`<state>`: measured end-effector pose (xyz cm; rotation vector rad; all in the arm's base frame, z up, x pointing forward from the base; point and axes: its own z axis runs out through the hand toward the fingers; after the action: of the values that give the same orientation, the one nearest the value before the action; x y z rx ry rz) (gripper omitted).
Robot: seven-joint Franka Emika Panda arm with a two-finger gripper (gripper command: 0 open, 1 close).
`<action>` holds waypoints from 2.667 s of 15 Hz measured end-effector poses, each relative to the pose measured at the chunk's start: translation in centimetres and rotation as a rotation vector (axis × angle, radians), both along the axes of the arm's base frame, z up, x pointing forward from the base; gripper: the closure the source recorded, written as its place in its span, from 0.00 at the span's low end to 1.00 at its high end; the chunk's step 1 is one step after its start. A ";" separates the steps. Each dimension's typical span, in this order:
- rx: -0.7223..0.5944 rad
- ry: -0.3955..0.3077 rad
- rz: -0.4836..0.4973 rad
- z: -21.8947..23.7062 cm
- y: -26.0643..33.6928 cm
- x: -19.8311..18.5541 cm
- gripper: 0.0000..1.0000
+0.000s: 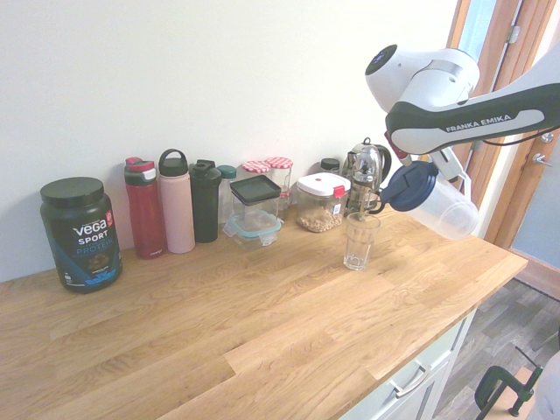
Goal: Pour me some water
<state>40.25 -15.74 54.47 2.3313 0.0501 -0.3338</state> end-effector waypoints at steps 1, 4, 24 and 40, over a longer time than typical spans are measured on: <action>-0.002 0.002 -0.001 0.0 0.0 0.0 1.00; -0.001 -0.011 -0.007 0.6 -0.2 -0.4 1.00; 0.645 -0.781 -0.556 -0.3 -10.1 -5.4 1.00; 0.650 -0.894 -0.672 -2.6 7.0 -13.5 1.00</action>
<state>26.73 -8.78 51.88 2.8547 -1.2291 0.5112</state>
